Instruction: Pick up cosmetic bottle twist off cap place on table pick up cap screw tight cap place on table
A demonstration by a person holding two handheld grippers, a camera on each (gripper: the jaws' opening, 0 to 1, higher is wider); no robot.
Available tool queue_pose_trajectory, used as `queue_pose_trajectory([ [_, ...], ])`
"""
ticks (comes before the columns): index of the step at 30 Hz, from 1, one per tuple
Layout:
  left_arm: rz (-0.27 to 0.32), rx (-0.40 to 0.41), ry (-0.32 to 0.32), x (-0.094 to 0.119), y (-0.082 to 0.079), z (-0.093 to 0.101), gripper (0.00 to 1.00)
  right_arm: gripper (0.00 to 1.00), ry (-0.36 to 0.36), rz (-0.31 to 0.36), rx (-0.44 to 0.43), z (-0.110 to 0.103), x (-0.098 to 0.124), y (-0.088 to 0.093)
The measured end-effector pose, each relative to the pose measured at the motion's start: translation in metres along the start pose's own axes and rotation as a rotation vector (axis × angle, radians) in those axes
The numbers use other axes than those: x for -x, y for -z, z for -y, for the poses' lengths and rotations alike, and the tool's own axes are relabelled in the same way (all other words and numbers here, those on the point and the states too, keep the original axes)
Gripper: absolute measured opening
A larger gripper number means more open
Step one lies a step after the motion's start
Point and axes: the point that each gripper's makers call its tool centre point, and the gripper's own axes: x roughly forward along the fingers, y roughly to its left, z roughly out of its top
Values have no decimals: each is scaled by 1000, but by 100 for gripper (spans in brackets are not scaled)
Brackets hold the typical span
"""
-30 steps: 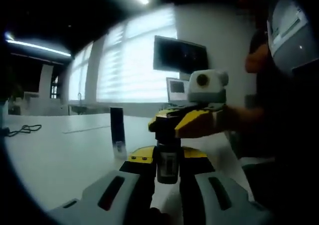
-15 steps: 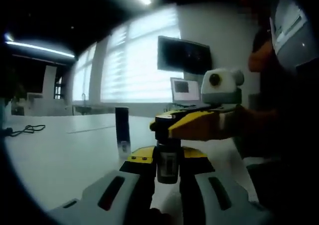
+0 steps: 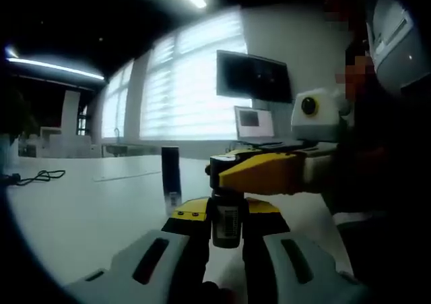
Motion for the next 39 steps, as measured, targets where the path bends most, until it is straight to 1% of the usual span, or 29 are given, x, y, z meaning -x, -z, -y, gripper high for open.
queue_pose_trajectory([
  [6, -3, -8, -9, 0, 1, -2, 7, 9, 75, -16, 19, 1, -1, 0],
  [13, 3, -18, -27, 1, -1, -5, 7, 9, 154, -10, 29, 1, -3, -1],
  [17, -7, -24, -36, 1, 1, -6, 7, 8, 210, -14, -5, 4, -3, 1],
  [20, -10, -32, -42, 1, 1, -7, 7, 8, 244, -10, -15, 4, -3, 1],
  [27, -10, -37, -55, 2, -1, -6, 7, 8, 300, -20, -39, 5, -4, 1],
  [31, -13, -53, -65, 3, -2, -5, 7, 8, 350, -18, -69, 7, -3, 2],
  [36, -13, -69, -78, 3, -3, -6, 7, 8, 388, -21, -68, 7, -4, 2],
  [37, -13, -77, -81, 3, -3, -5, 7, 8, 402, -13, -84, 8, -3, 2],
  [39, -17, -87, -90, 3, -3, -6, 7, 8, 411, -18, -78, 7, -4, 2],
])
